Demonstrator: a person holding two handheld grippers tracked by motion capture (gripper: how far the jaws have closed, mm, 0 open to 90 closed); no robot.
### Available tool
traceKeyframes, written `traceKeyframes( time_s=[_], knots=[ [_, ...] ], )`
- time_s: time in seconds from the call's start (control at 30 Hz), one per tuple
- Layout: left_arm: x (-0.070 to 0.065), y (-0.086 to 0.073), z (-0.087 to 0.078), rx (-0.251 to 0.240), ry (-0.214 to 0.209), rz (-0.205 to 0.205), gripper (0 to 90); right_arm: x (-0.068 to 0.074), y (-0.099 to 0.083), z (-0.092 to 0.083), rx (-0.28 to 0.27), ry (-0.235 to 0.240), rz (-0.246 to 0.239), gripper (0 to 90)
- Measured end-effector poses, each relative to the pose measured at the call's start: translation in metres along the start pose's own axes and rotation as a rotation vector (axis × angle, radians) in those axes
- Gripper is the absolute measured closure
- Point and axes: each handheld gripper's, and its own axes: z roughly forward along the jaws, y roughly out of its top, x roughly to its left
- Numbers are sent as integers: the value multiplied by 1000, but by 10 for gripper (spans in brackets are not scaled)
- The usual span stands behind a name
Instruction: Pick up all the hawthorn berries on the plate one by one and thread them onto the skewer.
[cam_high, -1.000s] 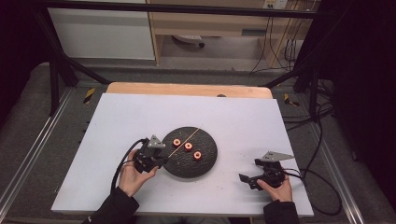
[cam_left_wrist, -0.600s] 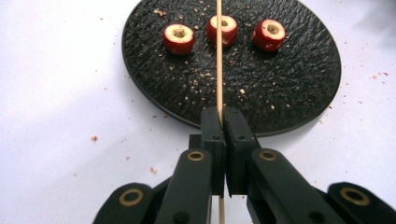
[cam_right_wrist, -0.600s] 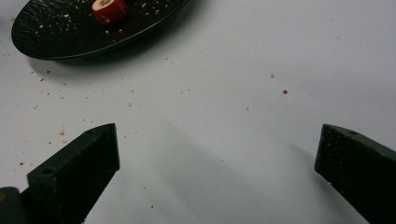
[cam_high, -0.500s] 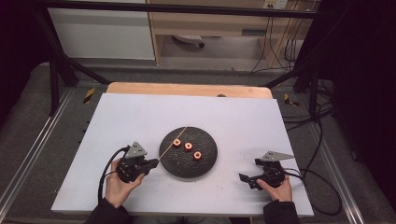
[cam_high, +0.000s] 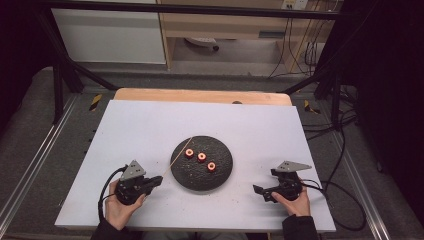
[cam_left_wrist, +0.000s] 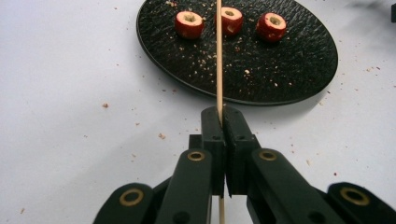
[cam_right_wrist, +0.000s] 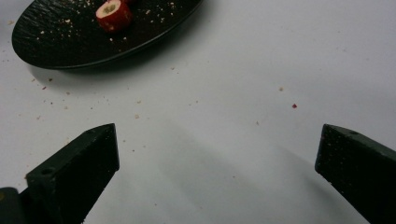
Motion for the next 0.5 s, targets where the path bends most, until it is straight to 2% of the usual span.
traceKeyframes(
  time_s=[0.2,0.5],
  knots=[
    [3,-8,-1,-5,-13,-2,880,6,5,3,-2,-2,-7,5],
    [8,-13,-7,-26,-7,-13,880,21,15,11,18,-7,-28,5]
  ],
)
